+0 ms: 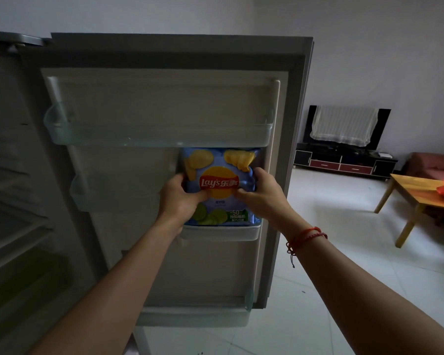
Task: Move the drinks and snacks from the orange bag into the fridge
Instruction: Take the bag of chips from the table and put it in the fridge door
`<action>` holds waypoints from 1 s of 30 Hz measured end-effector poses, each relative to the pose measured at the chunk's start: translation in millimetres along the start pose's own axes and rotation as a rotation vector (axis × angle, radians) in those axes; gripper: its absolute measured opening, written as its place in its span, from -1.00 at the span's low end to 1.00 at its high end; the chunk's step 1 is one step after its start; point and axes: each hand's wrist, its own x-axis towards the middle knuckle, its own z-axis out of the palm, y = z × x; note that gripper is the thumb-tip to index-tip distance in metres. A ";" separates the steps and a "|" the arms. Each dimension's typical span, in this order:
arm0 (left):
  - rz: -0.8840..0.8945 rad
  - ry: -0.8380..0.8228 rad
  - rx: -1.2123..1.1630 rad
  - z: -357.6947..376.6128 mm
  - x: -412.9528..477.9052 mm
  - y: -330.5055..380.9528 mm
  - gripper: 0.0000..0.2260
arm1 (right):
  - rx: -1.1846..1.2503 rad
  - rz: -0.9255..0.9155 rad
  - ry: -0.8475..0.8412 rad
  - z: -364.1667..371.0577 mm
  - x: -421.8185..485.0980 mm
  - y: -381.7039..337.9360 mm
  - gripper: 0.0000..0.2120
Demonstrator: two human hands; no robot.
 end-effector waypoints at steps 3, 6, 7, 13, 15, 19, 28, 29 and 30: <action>-0.016 0.001 0.050 -0.4 -2.3 -7.4 -0.66 | -0.070 0.021 -0.016 4.5 -1.9 5.8 -0.69; -0.034 -0.010 0.087 -0.8 -2.4 -10.7 -0.65 | -0.141 0.031 -0.013 5.9 -1.2 6.6 -0.69; -0.040 -0.017 0.096 -1.4 -2.4 -10.7 -0.65 | -0.156 0.038 -0.014 5.7 -0.6 5.8 -0.68; -0.063 -0.038 0.125 -6.3 -6.0 -11.0 -0.62 | -0.187 0.073 -0.035 5.7 -1.4 1.7 -0.62; -0.055 -0.037 0.130 -7.0 -7.3 -8.8 -0.62 | -0.190 0.074 -0.042 5.7 -2.5 0.0 -0.61; -0.014 -0.046 0.166 -8.6 -13.3 -5.0 -0.57 | -0.190 0.063 -0.049 2.6 -7.9 -2.3 -0.60; 0.216 -0.060 0.364 -19.9 -48.0 14.3 -0.53 | -0.274 -0.067 -0.016 -1.9 -29.8 -1.6 -0.49; 0.245 -0.059 0.405 -21.5 -52.8 15.2 -0.54 | -0.318 -0.095 -0.006 -2.2 -33.6 -1.5 -0.44; 0.265 -0.056 0.451 -23.3 -57.3 15.8 -0.52 | -0.365 -0.118 0.004 -2.7 -36.8 -0.7 -0.40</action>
